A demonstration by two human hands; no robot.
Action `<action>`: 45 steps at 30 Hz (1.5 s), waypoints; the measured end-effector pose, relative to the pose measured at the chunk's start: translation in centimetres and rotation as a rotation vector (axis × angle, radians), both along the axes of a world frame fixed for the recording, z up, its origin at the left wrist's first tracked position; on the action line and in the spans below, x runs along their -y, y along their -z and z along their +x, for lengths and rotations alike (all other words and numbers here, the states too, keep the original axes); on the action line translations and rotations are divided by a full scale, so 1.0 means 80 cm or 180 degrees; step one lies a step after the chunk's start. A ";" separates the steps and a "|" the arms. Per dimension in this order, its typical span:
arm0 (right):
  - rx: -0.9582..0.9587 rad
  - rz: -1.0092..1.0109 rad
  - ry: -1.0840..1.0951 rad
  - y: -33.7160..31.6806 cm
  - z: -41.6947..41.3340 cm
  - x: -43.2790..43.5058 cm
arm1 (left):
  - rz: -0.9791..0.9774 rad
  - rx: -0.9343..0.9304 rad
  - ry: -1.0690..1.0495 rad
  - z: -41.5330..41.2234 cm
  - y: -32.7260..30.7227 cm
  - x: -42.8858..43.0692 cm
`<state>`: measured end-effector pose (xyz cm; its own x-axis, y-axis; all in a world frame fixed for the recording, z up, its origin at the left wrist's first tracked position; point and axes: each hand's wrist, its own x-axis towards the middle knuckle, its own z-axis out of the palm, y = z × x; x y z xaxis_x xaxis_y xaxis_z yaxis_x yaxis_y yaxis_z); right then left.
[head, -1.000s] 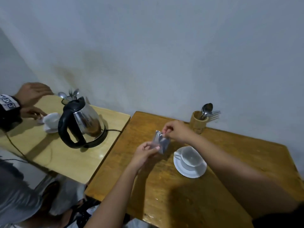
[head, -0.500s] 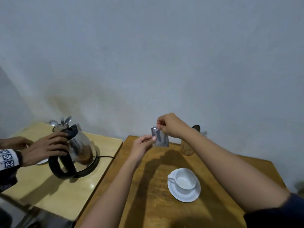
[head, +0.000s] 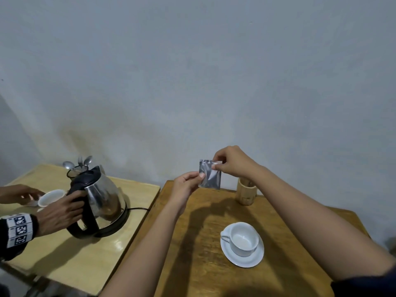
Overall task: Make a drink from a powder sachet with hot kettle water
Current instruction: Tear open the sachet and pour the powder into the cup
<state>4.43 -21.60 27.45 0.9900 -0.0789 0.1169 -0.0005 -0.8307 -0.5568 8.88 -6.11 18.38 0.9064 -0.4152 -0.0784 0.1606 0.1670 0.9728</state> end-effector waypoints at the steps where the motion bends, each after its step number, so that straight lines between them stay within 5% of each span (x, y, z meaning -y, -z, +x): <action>1: 0.0058 0.0052 0.0090 0.002 -0.001 0.001 | -0.0021 0.0013 0.0020 0.001 -0.001 0.000; 19: -0.0258 0.0061 0.0056 0.023 -0.006 -0.029 | 0.0950 0.0826 0.0704 0.001 0.001 -0.028; 45: -0.0458 0.0284 0.0360 0.050 -0.011 -0.062 | 0.0703 0.0798 0.0391 -0.013 0.021 -0.034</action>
<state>3.59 -16.66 23.43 0.9803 -0.1941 -0.0375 -0.1757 -0.7683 -0.6156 7.84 -3.42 16.66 0.8532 -0.5201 0.0403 -0.0820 -0.0574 0.9950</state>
